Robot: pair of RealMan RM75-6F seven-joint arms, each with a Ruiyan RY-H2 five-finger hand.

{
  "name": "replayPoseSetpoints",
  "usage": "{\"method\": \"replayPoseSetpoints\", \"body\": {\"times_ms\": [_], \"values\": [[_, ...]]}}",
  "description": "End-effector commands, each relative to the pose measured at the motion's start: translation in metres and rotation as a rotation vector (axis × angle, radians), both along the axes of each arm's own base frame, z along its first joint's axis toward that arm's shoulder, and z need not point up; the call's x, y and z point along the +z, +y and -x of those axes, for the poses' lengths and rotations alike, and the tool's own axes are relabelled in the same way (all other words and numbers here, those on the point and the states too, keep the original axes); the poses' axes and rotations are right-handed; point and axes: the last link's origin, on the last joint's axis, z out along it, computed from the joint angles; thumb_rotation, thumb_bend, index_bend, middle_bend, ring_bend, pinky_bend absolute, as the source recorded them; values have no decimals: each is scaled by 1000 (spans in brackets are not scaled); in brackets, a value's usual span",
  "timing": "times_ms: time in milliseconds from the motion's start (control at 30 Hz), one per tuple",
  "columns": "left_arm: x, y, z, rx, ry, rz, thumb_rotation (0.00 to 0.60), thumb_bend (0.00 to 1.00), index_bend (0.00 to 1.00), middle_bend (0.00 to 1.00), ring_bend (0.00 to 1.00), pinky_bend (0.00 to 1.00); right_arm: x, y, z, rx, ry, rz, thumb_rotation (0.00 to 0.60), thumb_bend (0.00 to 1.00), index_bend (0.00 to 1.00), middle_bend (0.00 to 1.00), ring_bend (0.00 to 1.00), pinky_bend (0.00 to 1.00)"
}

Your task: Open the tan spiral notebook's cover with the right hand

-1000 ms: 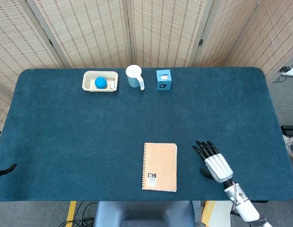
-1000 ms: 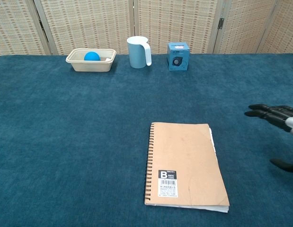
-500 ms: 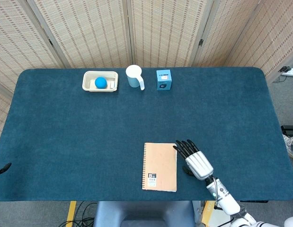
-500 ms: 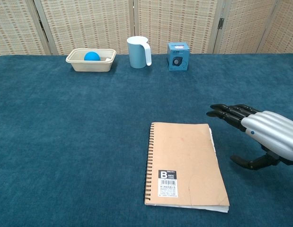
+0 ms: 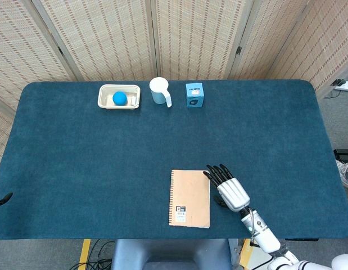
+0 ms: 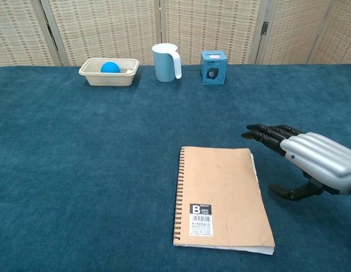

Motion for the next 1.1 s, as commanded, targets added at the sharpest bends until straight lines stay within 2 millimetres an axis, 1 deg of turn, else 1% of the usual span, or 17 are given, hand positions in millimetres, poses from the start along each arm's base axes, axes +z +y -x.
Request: {"method": "replayPoseSetpoints", "body": {"times_ms": [33,267,700,1100], "values": [[0,0,0,-2,-1,2,600,111,0,0,0,83,-1,-1,0,-3,-3,-2,600,395,0,0,0,0],[-1,0,0,0,0,11,600,111,0,0,0,83,-7,-5,-4,-15,-15,-19,600,396,0,0,0,0],[-1,1,0,0,-3,3,600,111,0,0,0,83,-9,-11,-5,-43,-24,-27,600,396,0,0,0,0],[-1,1,0,4,1,4,600,111,0,0,0,83,-16,-17,-11,-52,-35,-38,600,398,0,0,0,0]]}}
